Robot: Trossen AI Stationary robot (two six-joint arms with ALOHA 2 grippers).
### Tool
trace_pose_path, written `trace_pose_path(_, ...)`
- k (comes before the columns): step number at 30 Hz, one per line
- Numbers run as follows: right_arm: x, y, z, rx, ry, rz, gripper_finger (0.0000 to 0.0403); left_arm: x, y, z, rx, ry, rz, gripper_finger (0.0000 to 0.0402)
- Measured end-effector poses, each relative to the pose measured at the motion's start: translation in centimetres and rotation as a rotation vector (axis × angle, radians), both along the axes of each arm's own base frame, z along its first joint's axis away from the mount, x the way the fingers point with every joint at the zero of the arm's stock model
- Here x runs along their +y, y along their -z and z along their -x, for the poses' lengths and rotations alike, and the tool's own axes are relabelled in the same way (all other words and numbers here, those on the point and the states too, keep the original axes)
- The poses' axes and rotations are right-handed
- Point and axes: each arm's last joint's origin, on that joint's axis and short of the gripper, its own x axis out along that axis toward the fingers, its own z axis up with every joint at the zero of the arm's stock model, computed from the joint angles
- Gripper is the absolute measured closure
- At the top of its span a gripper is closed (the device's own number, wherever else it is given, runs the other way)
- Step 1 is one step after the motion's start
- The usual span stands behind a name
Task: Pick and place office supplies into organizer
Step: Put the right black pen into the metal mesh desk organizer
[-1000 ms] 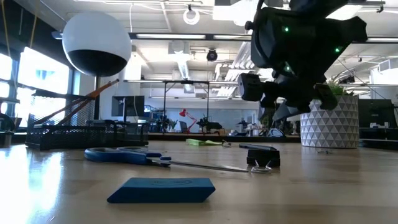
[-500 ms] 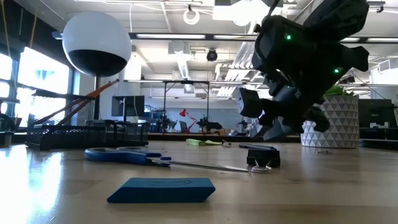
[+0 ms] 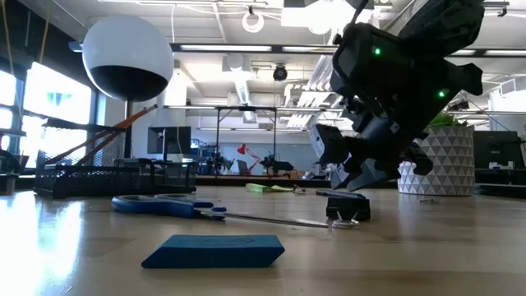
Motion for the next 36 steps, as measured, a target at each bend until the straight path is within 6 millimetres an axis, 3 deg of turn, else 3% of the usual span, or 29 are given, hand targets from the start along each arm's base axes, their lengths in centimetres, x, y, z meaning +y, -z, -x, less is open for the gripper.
trace_pose_path(10,0.4,2.8,-0.2,0.019,0.011,0.116,0.0270,0.1,0.1,0.0,-0.002,-0.033,-0.020,0.0355)
trace_pose_path(17,1.0,2.9,0.0,0.017,-0.005,0.130,0.0293,0.1,0.1,-0.1,-0.013,-0.034,-0.041,0.0355)
trace_pose_path(29,1.1,2.9,0.0,0.018,-0.009,0.122,0.0380,0.2,0.1,-0.1,-0.015,-0.064,-0.049,0.0355)
trace_pose_path(36,1.1,2.9,0.0,0.016,-0.008,0.122,0.0378,0.2,0.1,-0.1,-0.015,-0.065,-0.049,0.0355)
